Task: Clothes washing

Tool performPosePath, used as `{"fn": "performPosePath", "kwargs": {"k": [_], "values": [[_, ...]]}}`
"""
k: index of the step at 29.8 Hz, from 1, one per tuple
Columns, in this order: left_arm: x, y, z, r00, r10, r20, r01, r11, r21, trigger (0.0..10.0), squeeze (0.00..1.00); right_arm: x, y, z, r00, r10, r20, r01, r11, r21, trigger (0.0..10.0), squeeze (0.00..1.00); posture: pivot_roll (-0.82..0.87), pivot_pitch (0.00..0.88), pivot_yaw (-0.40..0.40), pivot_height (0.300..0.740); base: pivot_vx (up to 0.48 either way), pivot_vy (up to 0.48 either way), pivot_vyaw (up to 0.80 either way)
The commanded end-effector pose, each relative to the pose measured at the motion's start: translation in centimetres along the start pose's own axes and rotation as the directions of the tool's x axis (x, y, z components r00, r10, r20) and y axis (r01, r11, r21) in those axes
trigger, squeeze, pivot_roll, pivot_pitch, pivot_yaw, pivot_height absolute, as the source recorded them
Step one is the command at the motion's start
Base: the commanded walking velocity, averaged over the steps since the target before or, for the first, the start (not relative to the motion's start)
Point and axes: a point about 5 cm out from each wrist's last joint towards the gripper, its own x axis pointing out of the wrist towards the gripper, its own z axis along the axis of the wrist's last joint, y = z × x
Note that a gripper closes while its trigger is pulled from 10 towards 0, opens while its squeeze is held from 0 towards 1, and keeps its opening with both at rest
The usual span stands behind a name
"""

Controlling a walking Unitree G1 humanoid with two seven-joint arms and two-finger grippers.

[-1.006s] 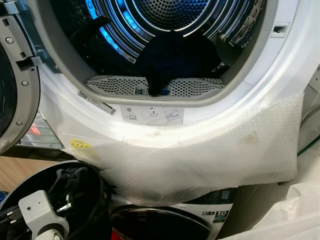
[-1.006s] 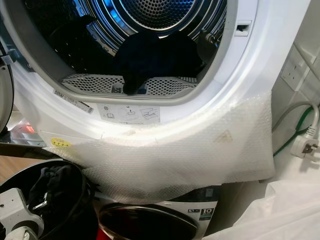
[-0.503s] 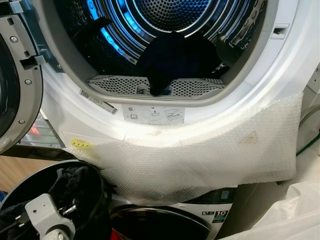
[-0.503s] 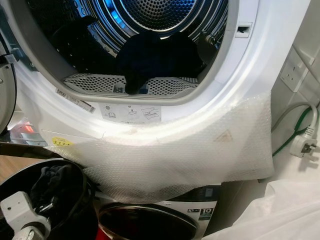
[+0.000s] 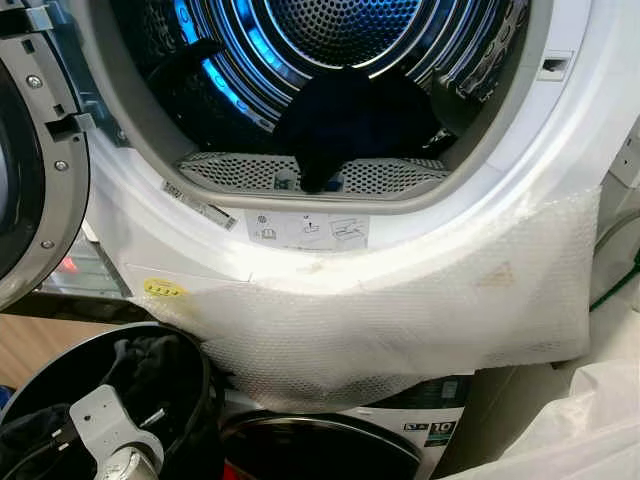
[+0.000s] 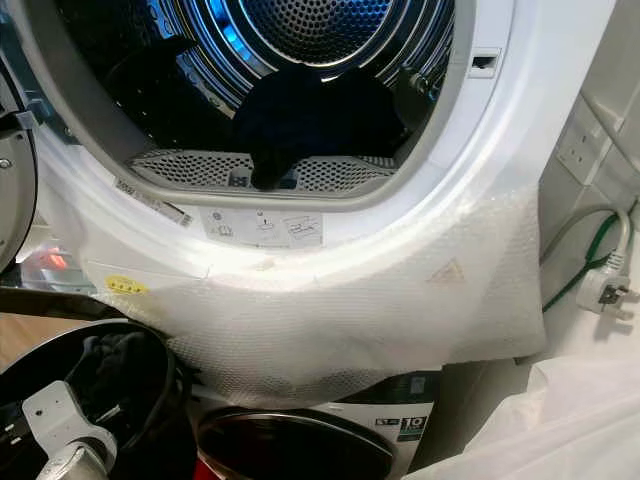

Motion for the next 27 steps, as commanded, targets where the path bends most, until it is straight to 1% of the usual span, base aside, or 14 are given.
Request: {"fn": "performPosePath", "kwargs": {"k": [1,3,5,7,8,9,12,16,17,20,21,22,23,27], "values": [[-0.1,-0.4,-1.3,0.997,0.017,-0.075,-0.016,1.000,0.017,10.0,0.00,0.4,-1.3,0.7,0.999,-0.033,0.023,0.034,0.999,-0.012,10.0,0.00,0.08,0.000,-0.001,0.740,0.000,0.000,0.00],[-0.1,-0.3,-1.2,0.995,0.032,-0.094,-0.029,0.999,0.033,10.0,0.00,0.4,-1.4,0.9,0.999,-0.032,0.028,0.033,0.999,-0.015,10.0,0.00,0.08,0.000,-0.004,0.740,0.000,0.000,0.00],[-0.3,-0.4,-0.4,0.995,0.033,-0.092,-0.026,0.997,0.074,10.0,0.00,0.5,-1.5,1.1,0.999,-0.030,0.033,0.031,0.999,-0.033,10.0,0.00,0.09,0.000,-0.003,0.740,0.000,0.000,0.00],[-0.2,-0.3,0.0,0.996,0.039,-0.084,-0.031,0.995,0.094,10.0,0.00,0.5,-1.6,1.2,0.999,-0.030,0.035,0.031,0.999,-0.033,10.0,0.00,0.09,0.000,-0.004,0.740,0.000,0.000,0.00],[-0.2,-0.1,0.6,0.996,0.043,-0.073,-0.035,0.994,0.104,10.0,0.00,0.6,-1.7,1.5,0.999,-0.030,0.040,0.031,0.999,-0.033,10.0,0.00,0.09,0.000,-0.004,0.740,0.000,0.000,0.00],[-0.1,-0.1,0.8,0.997,0.043,-0.068,-0.035,0.994,0.106,10.0,0.00,0.6,-1.7,1.6,0.999,-0.031,0.042,0.032,0.999,-0.034,10.0,0.00,0.09,0.000,-0.006,0.740,0.000,0.000,0.00],[0.4,0.3,1.5,0.995,0.055,-0.084,-0.049,0.997,0.066,10.0,0.00,0.7,-1.9,1.9,0.998,-0.031,0.048,0.033,0.998,-0.045,10.0,0.00,0.10,0.000,-0.014,0.740,0.000,0.000,0.00],[0.6,0.5,1.2,0.989,0.058,-0.137,-0.057,0.998,0.014,10.0,0.00,0.7,-2.1,2.0,0.998,-0.031,0.050,0.034,0.998,-0.054,10.0,0.00,0.11,0.000,-0.021,0.740,0.000,0.000,0.00],[0.5,0.8,0.8,0.985,0.064,-0.162,-0.061,0.998,0.019,10.0,0.00,0.8,-2.2,2.2,0.998,-0.030,0.056,0.033,0.997,-0.063,10.0,0.00,0.11,0.000,-0.023,0.740,0.000,0.000,0.00],[0.4,1.3,0.3,0.978,0.078,-0.192,-0.074,0.997,0.027,10.0,0.00,0.8,-2.2,2.6,0.998,-0.029,0.063,0.033,0.997,-0.066,10.0,0.00,0.11,0.000,-0.025,0.740,0.000,0.000,0.00],[0.5,1.8,-0.3,0.968,0.085,-0.235,-0.084,0.996,0.017,10.0,0.00,0.8,-2.0,3.0,0.997,-0.023,0.072,0.029,0.997,-0.074,10.0,0.00,0.12,0.000,-0.027,0.740,0.000,0.000,0.00],[0.5,1.8,-0.3,0.968,0.085,-0.235,-0.084,0.996,0.017,10.0,0.00,0.8,-2.0,3.0,0.997,-0.023,0.072,0.029,0.997,-0.074,10.0,0.00,0.12,0.000,-0.027,0.740,0.000,0.000,0.00],[0.5,2.0,-0.6,0.963,0.088,-0.254,-0.089,0.996,0.010,10.0,0.00,0.8,-1.9,3.2,0.997,-0.020,0.078,0.026,0.997,-0.079,10.0,0.00,0.12,0.000,-0.027,0.740,0.000,0.000,0.00],[0.5,1.8,-1.2,0.954,0.082,-0.288,-0.088,0.996,-0.009,10.0,0.00,0.8,-1.8,3.6,0.996,-0.014,0.085,0.022,0.996,-0.087,10.0,0.00,0.13,0.000,-0.036,0.740,0.000,0.000,0.00]]}}
